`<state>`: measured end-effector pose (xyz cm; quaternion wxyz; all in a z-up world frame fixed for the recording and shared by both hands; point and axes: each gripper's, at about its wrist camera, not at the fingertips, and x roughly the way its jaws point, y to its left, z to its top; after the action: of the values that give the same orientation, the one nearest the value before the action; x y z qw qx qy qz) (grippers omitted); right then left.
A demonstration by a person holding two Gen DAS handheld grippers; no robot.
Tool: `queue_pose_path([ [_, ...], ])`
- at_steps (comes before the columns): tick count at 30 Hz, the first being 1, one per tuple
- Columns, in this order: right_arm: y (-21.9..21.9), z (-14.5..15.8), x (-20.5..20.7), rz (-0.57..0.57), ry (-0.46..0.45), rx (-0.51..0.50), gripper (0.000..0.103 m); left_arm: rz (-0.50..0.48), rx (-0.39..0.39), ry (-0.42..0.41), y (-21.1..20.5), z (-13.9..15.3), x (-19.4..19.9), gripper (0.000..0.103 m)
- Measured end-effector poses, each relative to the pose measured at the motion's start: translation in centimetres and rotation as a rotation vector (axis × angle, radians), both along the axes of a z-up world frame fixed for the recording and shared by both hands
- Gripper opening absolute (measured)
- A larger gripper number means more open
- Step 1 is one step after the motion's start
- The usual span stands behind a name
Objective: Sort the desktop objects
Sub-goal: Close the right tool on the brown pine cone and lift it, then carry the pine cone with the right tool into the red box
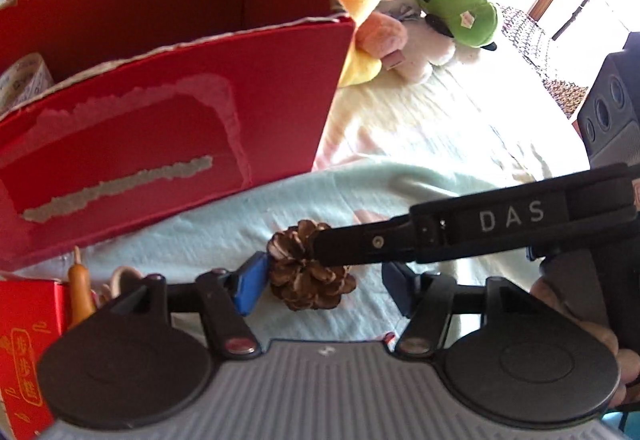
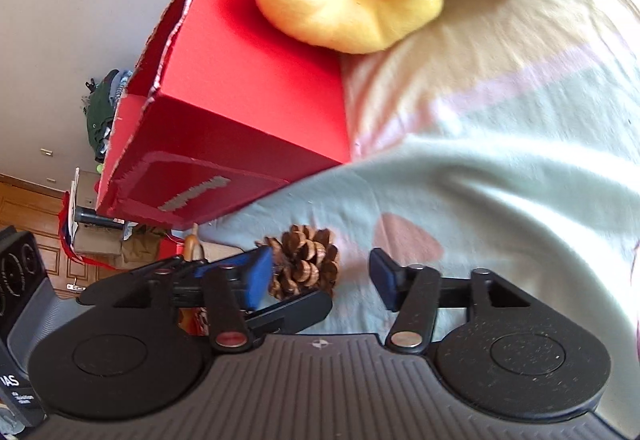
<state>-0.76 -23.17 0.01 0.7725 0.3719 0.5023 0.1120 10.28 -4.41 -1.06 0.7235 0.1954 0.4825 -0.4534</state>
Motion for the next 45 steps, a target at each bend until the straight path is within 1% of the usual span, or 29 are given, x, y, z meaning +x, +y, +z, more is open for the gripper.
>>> queue_pose_path([
  [1,0.3,-0.1,0.1,-0.005,-0.002,0.008,0.056,0.005,0.001,-0.013,0.0,0.0,-0.2,0.060],
  [2,0.3,-0.2,0.1,-0.001,-0.005,0.009,0.055,0.012,0.002,-0.017,0.0,0.0,-0.3,0.055],
  [4,1.1,-0.5,0.5,0.013,0.004,0.026,0.054,0.024,-0.001,-0.007,0.1,0.2,-0.1,0.051],
  [5,1.1,-0.7,0.6,0.011,0.017,0.054,0.054,0.028,-0.007,0.007,0.3,0.3,-0.1,0.047],
  [6,1.1,-0.9,0.6,0.011,0.029,0.082,0.054,0.033,-0.010,0.014,0.5,0.3,-0.5,0.039],
  [7,1.1,-0.7,0.5,-0.001,0.034,0.072,0.051,0.038,-0.012,0.023,0.5,0.2,-0.8,0.037],
  [8,1.1,-0.5,0.3,-0.002,0.019,0.041,0.050,0.044,-0.018,0.034,0.7,0.2,-1.0,0.035],
  [9,1.2,-0.2,0.0,0.010,0.004,0.015,0.050,0.049,-0.024,0.038,0.8,0.2,-1.2,0.035],
  [12,1.0,0.4,-1.1,0.029,-0.017,-0.028,0.049,0.050,-0.036,0.061,0.9,0.5,-2.1,0.033],
  [13,1.0,0.8,-1.4,0.030,-0.028,-0.047,0.049,0.046,-0.044,0.063,0.6,0.7,-2.5,0.032],
  [15,0.5,1.7,-2.2,0.023,-0.053,-0.076,0.049,0.028,-0.068,0.041,0.2,1.9,-3.5,0.032],
  [17,-0.2,3.2,-2.8,0.004,-0.083,-0.084,0.049,0.006,-0.109,0.005,-0.4,3.8,-4.3,0.032],
  [19,-1.1,5.3,-3.2,-0.014,-0.133,-0.088,0.049,-0.012,-0.159,-0.032,-1.6,5.8,-4.9,0.032],
  [22,-1.4,9.3,-3.1,-0.019,-0.239,-0.128,0.049,-0.032,-0.234,-0.106,-2.2,9.8,-5.0,0.032],
  [25,-1.0,13.1,-2.1,-0.005,-0.342,-0.171,0.049,-0.039,-0.270,-0.184,-2.9,13.0,-4.4,0.032],
  [26,-0.7,14.2,-1.5,0.004,-0.372,-0.184,0.049,-0.040,-0.278,-0.214,-2.9,14.0,-3.9,0.032],
  [28,0.0,16.1,0.1,0.026,-0.423,-0.202,0.049,-0.034,-0.290,-0.246,-2.7,15.8,-2.1,0.032],
  [31,1.4,18.0,3.2,0.053,-0.452,-0.204,0.049,-0.017,-0.296,-0.266,-1.6,17.9,1.1,0.032],
  [33,2.6,19.0,5.5,0.074,-0.468,-0.209,0.049,-0.008,-0.290,-0.277,-0.8,18.6,3.4,0.032],
  [36,4.9,19.3,9.2,0.105,-0.449,-0.214,0.049,0.013,-0.248,-0.278,-0.3,18.0,7.2,0.032],
  [38,6.4,18.6,11.5,0.142,-0.425,-0.227,0.049,0.026,-0.207,-0.264,0.2,16.7,9.7,0.032],
  [41,9.0,16.2,15.0,0.190,-0.337,-0.236,0.049,0.049,-0.141,-0.206,0.7,13.4,12.9,0.032],
  [45,11.7,12.2,18.4,0.254,-0.202,-0.215,0.049,0.082,-0.050,-0.107,1.4,9.4,16.6,0.033],
])
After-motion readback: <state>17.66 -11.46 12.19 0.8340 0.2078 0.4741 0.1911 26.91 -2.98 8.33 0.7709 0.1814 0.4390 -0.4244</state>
